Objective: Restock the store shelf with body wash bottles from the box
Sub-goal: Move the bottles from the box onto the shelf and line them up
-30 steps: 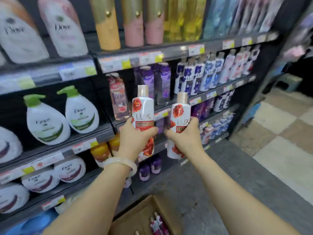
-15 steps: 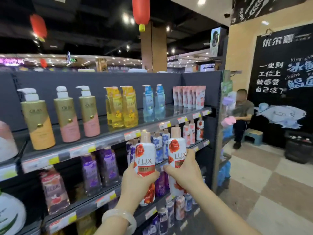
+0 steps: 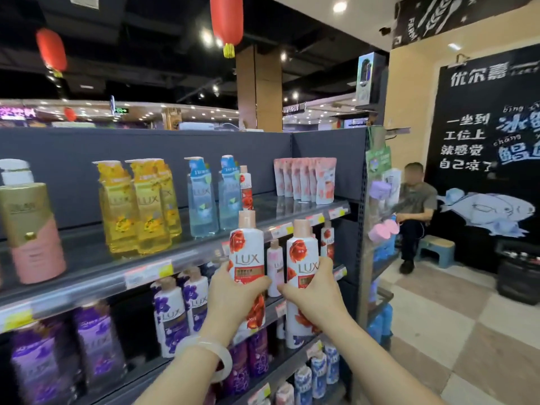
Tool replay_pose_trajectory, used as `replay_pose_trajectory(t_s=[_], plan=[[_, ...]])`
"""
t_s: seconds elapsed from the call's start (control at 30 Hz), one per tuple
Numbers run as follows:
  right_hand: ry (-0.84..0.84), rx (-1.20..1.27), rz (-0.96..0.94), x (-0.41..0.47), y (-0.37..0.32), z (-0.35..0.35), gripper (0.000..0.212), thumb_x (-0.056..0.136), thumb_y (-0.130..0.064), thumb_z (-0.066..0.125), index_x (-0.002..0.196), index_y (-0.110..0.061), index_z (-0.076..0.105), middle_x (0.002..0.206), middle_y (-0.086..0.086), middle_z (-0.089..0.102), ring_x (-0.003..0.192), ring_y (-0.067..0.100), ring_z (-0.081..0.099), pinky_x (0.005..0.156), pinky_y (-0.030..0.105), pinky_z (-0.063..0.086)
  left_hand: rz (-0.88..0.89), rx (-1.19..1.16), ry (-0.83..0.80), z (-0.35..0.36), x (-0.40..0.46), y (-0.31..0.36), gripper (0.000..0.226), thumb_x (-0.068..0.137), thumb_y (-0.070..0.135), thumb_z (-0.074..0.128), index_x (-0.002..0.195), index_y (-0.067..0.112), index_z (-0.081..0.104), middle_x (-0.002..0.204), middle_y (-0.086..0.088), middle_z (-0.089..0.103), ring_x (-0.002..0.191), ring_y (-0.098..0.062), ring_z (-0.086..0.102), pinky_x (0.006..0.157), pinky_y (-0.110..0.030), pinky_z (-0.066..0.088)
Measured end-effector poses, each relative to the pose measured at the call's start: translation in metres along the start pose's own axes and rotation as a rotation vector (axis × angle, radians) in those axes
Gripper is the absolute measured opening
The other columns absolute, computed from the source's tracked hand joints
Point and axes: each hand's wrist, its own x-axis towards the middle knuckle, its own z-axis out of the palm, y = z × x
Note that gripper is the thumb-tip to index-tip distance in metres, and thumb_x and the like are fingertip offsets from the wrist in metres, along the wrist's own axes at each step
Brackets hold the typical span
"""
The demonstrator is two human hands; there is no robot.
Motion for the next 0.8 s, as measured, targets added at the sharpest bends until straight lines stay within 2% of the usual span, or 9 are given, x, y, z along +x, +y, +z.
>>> replay_pose_trajectory(t_s=[0.13, 0.2, 0.27, 0.43, 0.57, 0.7, 0.8], plan=[[0.041, 0.015, -0.05, 0.085, 0.01, -0.011, 0.053, 0.075, -0.026, 0.074, 0.105, -0.017, 0.031, 0.097, 0.001, 0.055, 0.081, 0.011, 0.056, 0.061, 0.021, 0.045, 0.03, -0.03, 0.028, 0.04, 0.08, 0.003, 0.026, 0.064, 0.007, 0.081, 0.079, 0.015, 0.061, 0.071, 0.001, 0.067, 0.067, -0.015, 0.062, 0.06, -0.026, 0.049], [0.045, 0.014, -0.053, 0.126, 0.012, -0.016, 0.055, 0.074, -0.025, 0.075, 0.106, -0.015, 0.032, 0.095, 0.001, 0.057, 0.08, 0.011, 0.057, 0.064, 0.023, 0.047, 0.026, -0.029, 0.038, 0.055, 0.117, 0.005, 0.029, 0.06, 0.011, 0.083, 0.08, 0.016, 0.062, 0.074, -0.001, 0.068, 0.071, -0.019, 0.064, 0.069, -0.033, 0.052], [0.036, 0.027, -0.066, 0.164, 0.013, -0.02, 0.056, 0.073, -0.021, 0.076, 0.108, -0.013, 0.033, 0.09, -0.001, 0.056, 0.079, 0.011, 0.057, 0.063, 0.023, 0.047, 0.031, -0.044, 0.046, 0.07, 0.149, 0.007, 0.03, 0.062, 0.009, 0.082, 0.084, 0.014, 0.063, 0.076, -0.002, 0.068, 0.071, -0.019, 0.064, 0.071, -0.035, 0.052], [0.022, 0.067, -0.112, 0.247, 0.022, -0.02, 0.053, 0.073, -0.018, 0.077, 0.108, -0.01, 0.038, 0.083, -0.005, 0.051, 0.073, 0.009, 0.054, 0.055, 0.017, 0.037, 0.043, -0.077, 0.07, 0.109, 0.208, 0.007, 0.024, 0.065, 0.007, 0.079, 0.078, 0.013, 0.06, 0.066, 0.001, 0.064, 0.06, -0.013, 0.059, 0.057, -0.024, 0.046], [-0.042, 0.099, -0.175, 0.32, 0.028, -0.008, 0.055, 0.073, -0.02, 0.077, 0.107, -0.011, 0.035, 0.082, -0.006, 0.05, 0.075, 0.012, 0.054, 0.056, 0.02, 0.037, 0.022, -0.088, 0.181, 0.134, 0.255, 0.002, 0.03, 0.065, 0.011, 0.08, 0.088, 0.012, 0.062, 0.078, -0.003, 0.069, 0.066, -0.014, 0.062, 0.061, -0.026, 0.049], [-0.144, 0.151, -0.212, 0.392, 0.041, 0.01, 0.056, 0.073, -0.021, 0.078, 0.106, -0.01, 0.035, 0.083, -0.006, 0.049, 0.082, 0.018, 0.054, 0.071, 0.029, 0.04, -0.004, -0.058, 0.334, 0.154, 0.293, -0.006, 0.035, 0.064, 0.01, 0.08, 0.095, 0.011, 0.064, 0.087, -0.006, 0.071, 0.08, -0.019, 0.068, 0.073, -0.033, 0.055], [-0.237, 0.188, -0.241, 0.433, 0.045, 0.029, 0.056, 0.071, -0.018, 0.079, 0.104, -0.01, 0.033, 0.084, -0.005, 0.048, 0.08, 0.015, 0.054, 0.065, 0.026, 0.041, -0.023, -0.019, 0.426, 0.164, 0.311, -0.01, 0.036, 0.065, 0.009, 0.08, 0.097, 0.013, 0.064, 0.088, -0.002, 0.071, 0.083, -0.015, 0.067, 0.071, -0.028, 0.053]])
